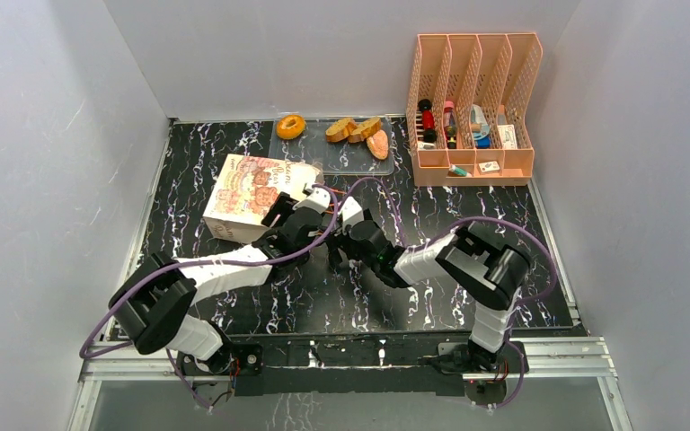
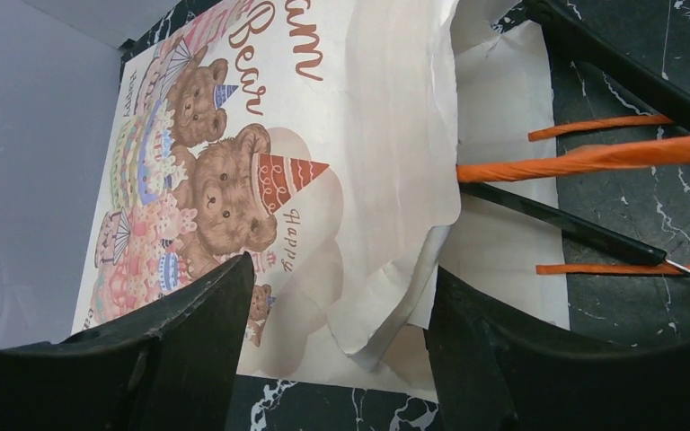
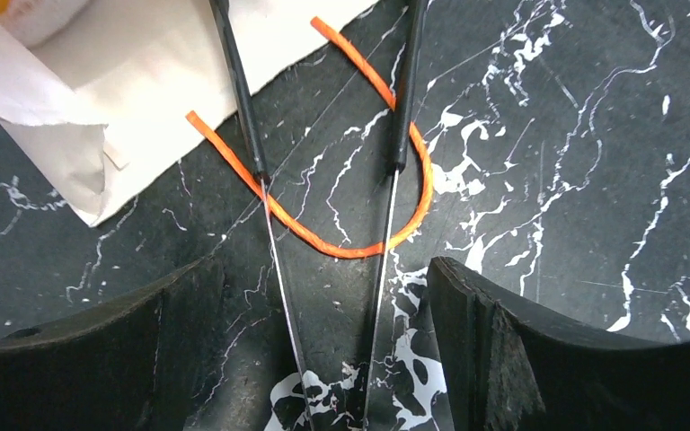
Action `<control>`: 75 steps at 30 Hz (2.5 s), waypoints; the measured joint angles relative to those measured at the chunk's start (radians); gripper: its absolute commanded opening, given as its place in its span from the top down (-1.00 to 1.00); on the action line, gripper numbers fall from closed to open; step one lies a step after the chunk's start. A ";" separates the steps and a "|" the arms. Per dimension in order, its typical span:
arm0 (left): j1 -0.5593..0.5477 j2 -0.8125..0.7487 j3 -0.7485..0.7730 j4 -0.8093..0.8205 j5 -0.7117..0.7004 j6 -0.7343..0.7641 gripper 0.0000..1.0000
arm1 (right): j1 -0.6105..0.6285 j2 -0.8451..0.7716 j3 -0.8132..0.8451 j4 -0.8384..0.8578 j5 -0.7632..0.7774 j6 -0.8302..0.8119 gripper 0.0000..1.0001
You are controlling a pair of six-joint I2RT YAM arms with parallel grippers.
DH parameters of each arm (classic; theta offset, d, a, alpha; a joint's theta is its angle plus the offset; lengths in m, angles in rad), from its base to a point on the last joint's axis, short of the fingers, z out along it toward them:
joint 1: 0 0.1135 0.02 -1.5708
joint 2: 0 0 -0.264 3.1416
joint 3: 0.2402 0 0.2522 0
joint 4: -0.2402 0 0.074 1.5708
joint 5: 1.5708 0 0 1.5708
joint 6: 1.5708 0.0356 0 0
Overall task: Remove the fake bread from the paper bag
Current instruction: Take out the fake bread from the paper bag.
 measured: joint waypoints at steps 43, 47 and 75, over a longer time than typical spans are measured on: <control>0.147 0.107 0.008 0.229 0.139 0.130 1.00 | -0.040 -0.114 -0.049 0.028 -0.110 0.032 0.71; 0.206 0.005 0.008 0.173 0.278 0.119 1.00 | -0.037 -0.115 0.017 -0.097 -0.147 0.068 0.71; 0.217 -0.432 -0.065 -0.164 0.721 0.119 1.00 | 0.077 -0.246 0.159 -0.472 -0.248 0.546 0.53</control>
